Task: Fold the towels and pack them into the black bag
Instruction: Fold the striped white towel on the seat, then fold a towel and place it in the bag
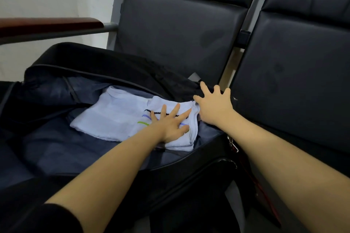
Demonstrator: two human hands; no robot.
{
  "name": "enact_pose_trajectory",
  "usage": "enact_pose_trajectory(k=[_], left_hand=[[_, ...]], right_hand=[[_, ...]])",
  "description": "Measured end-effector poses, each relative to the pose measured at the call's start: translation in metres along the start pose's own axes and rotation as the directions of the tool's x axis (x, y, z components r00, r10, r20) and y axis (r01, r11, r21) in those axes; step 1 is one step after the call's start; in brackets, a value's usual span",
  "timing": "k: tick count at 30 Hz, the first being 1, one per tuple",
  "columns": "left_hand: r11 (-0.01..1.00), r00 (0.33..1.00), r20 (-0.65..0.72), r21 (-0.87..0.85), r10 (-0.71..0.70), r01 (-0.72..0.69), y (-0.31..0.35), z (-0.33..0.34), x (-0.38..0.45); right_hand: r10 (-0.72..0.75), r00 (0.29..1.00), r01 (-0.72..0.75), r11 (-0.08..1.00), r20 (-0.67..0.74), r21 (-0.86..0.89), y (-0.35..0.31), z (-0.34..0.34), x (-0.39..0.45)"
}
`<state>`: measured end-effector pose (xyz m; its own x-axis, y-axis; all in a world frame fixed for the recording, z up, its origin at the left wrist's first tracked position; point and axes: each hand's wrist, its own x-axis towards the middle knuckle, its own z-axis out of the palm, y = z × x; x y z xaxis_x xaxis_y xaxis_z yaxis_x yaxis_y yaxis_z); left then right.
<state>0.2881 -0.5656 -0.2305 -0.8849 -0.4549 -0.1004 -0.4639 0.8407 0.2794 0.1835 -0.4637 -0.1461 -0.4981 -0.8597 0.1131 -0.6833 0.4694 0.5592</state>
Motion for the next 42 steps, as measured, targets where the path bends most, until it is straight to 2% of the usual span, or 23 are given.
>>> enact_pose_trajectory(k=[3,6,10,14,18,23,26,30,37,42], left_hand=[[1.000,0.999,0.038,0.024,-0.017,0.016,0.002,-0.002,0.000],[0.999,0.998,0.053,0.029,-0.036,0.035,0.004,-0.005,0.000],[0.994,0.999,0.028,0.103,-0.044,0.041,0.008,-0.007,-0.001],[0.982,0.995,-0.102,0.186,0.008,0.011,0.010,-0.013,-0.011],[0.986,0.946,-0.325,0.154,-0.015,0.068,0.015,-0.028,-0.030],[0.997,0.869,-0.490,-0.006,-0.071,0.078,0.042,-0.067,-0.070],[0.998,0.835,-0.548,-0.055,-0.052,0.026,0.074,-0.082,-0.097],[0.992,0.836,-0.547,-0.087,0.029,-0.091,0.135,-0.082,-0.126],[0.900,0.869,-0.411,-0.205,0.277,-0.384,0.280,-0.041,-0.153],[0.806,0.847,-0.304,-0.285,0.437,-0.518,0.389,0.000,-0.156]], right_hand=[[0.105,0.982,-0.114,0.992,-0.159,-0.046,0.002,0.003,0.001],[0.135,0.945,-0.160,0.985,-0.298,-0.060,0.007,-0.002,0.005],[0.109,0.943,-0.126,0.991,-0.315,-0.033,0.007,-0.006,0.007],[0.028,0.976,-0.014,0.998,-0.217,0.066,0.008,-0.009,0.000],[-0.006,0.954,0.066,0.979,-0.299,0.192,0.011,-0.016,-0.016],[0.193,0.892,0.054,0.852,-0.409,0.521,0.016,-0.028,-0.061],[0.293,0.879,0.010,0.778,-0.376,0.628,0.032,-0.034,-0.101],[0.408,0.860,-0.057,0.672,-0.305,0.738,0.070,-0.029,-0.165],[0.593,0.796,-0.263,0.521,-0.123,0.812,0.160,0.016,-0.294],[0.724,0.690,-0.440,0.431,-0.011,0.787,0.235,0.058,-0.383]])
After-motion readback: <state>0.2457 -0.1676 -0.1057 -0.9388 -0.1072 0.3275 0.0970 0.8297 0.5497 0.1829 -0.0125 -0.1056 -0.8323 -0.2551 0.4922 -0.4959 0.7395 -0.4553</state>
